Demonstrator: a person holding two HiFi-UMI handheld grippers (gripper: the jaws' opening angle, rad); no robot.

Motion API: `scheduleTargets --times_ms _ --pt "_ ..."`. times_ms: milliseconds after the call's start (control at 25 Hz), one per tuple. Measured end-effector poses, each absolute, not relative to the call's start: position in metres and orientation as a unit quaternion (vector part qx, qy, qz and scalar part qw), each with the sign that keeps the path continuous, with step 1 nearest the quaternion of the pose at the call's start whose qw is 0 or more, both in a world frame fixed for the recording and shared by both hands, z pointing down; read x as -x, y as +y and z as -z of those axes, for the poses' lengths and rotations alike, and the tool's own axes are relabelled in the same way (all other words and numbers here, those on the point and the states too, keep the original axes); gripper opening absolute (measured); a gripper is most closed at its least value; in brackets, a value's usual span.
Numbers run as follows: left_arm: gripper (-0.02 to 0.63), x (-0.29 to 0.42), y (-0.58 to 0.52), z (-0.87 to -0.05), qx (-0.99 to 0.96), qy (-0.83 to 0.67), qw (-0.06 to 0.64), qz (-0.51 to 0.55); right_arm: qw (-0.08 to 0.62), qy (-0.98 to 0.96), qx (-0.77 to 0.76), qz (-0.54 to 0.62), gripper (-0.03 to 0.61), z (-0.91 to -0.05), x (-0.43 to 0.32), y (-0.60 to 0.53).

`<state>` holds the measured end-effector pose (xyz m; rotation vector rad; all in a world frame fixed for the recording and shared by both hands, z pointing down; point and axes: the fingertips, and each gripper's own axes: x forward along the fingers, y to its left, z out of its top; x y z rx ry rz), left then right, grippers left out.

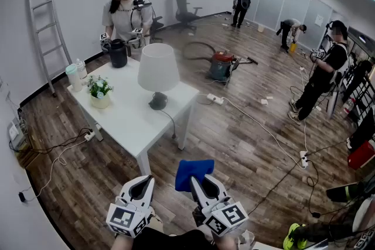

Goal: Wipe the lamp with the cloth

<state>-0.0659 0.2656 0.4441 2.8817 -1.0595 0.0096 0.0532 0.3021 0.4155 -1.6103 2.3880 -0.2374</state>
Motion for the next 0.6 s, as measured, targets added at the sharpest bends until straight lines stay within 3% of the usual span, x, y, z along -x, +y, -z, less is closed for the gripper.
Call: scheduleTargets --times_ms 600 --pt "0.012 0.021 0.190 -0.447 -0.952 -0.304 0.018 -0.016 0.126 0.815 0.561 0.071 0.075 -0.413 -0.075 0.238"
